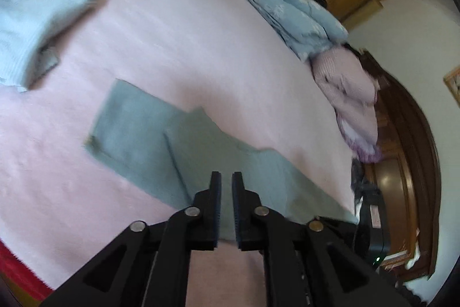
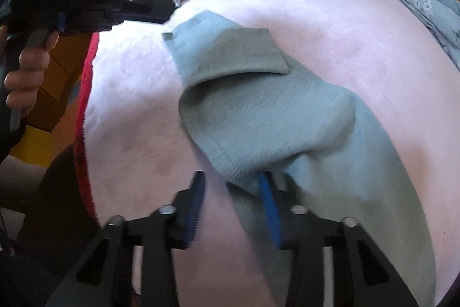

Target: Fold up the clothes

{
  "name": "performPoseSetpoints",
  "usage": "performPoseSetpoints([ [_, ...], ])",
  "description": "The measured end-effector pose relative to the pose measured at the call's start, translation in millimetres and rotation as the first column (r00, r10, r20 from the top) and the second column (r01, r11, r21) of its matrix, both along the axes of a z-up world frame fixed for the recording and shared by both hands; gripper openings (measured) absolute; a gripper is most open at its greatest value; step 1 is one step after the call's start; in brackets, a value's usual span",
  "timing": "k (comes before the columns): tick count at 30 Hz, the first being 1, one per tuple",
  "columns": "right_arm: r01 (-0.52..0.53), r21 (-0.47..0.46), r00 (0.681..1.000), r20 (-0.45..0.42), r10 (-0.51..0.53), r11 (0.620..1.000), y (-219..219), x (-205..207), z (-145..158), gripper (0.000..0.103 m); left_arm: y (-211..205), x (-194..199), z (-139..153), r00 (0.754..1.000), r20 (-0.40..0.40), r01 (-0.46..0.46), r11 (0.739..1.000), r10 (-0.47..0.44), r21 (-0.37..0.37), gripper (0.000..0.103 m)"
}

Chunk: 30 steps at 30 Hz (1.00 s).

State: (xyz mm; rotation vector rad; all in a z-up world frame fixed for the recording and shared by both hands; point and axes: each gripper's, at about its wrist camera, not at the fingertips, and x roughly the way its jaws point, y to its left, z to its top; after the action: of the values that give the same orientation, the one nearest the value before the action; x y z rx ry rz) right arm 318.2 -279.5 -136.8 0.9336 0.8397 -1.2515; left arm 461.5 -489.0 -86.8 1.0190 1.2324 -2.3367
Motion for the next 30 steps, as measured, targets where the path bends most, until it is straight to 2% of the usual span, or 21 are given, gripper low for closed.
performPoseSetpoints([
  [2, 0.005, 0.005, 1.000, 0.003, -0.005, 1.000, -3.6, -1.4, -6.2, 0.026, 15.3, -18.4, -1.5, 0.997, 0.040, 0.072, 0.996, -0.070, -0.057, 0.014],
  [5, 0.016, -0.001, 1.000, 0.024, -0.016, 1.000, -3.1, -5.9, -7.9, 0.023, 38.0, -45.5, -4.0, 0.979, 0.149, 0.165, 0.974, -0.142, -0.153, 0.022],
  [8, 0.028, -0.007, 0.999, 0.046, -0.028, 1.000, -2.5, -10.6, -9.4, 0.022, 58.2, -66.2, -7.1, 0.946, 0.288, 0.235, 0.931, -0.152, -0.280, 0.032],
  [10, 0.036, -0.011, 0.998, 0.060, -0.035, 0.999, -2.1, -13.7, -10.4, 0.022, 66.9, -75.5, -11.0, 0.925, 0.346, 0.276, 0.905, -0.158, -0.324, 0.032],
  [16, 0.059, -0.021, 0.992, 0.111, -0.056, 0.998, -0.4, -24.8, -10.8, 0.022, 62.3, -94.0, -31.5, 0.893, 0.418, 0.309, 0.904, -0.168, -0.296, 0.032],
  [19, 0.061, -0.024, 0.990, 0.127, -0.057, 0.998, -1.3, -25.5, -12.7, 0.022, 62.7, -100.2, -34.3, 0.886, 0.432, 0.328, 0.888, -0.170, -0.323, 0.030],
  [20, 0.061, -0.024, 0.989, 0.133, -0.058, 0.998, -0.9, -25.3, -12.8, 0.022, 60.6, -100.6, -34.8, 0.886, 0.434, 0.323, 0.891, -0.164, -0.320, 0.013],
  [21, 0.061, -0.026, 0.989, 0.138, -0.057, 0.998, -0.8, -25.8, -12.6, 0.022, 56.2, -99.0, -34.6, 0.893, 0.422, 0.302, 0.906, -0.159, -0.297, 0.003],
  [23, 0.063, -0.028, 0.987, 0.150, -0.058, 0.998, -0.7, -27.2, -12.1, 0.022, 45.4, -90.7, -30.7, 0.919, 0.373, 0.232, 0.940, -0.128, -0.250, 0.002],
  [25, 0.070, -0.032, 0.986, 0.157, -0.064, 0.997, -0.7, -29.5, -10.9, 0.017, 33.8, -78.0, -23.5, 0.941, 0.328, 0.163, 0.961, -0.082, -0.226, 0.002],
  [27, 0.078, -0.036, 0.984, 0.163, -0.071, 0.996, -0.7, -31.8, -9.8, 0.011, 23.0, -63.8, -14.2, 0.961, 0.275, 0.099, 0.973, -0.039, -0.208, 0.002],
  [30, 0.095, -0.059, 0.979, 0.186, -0.082, 0.994, 0.1, -35.3, -1.2, 0.009, 5.8, -38.4, 4.1, 0.983, 0.178, -0.003, 0.984, 0.035, -0.178, 0.002],
])
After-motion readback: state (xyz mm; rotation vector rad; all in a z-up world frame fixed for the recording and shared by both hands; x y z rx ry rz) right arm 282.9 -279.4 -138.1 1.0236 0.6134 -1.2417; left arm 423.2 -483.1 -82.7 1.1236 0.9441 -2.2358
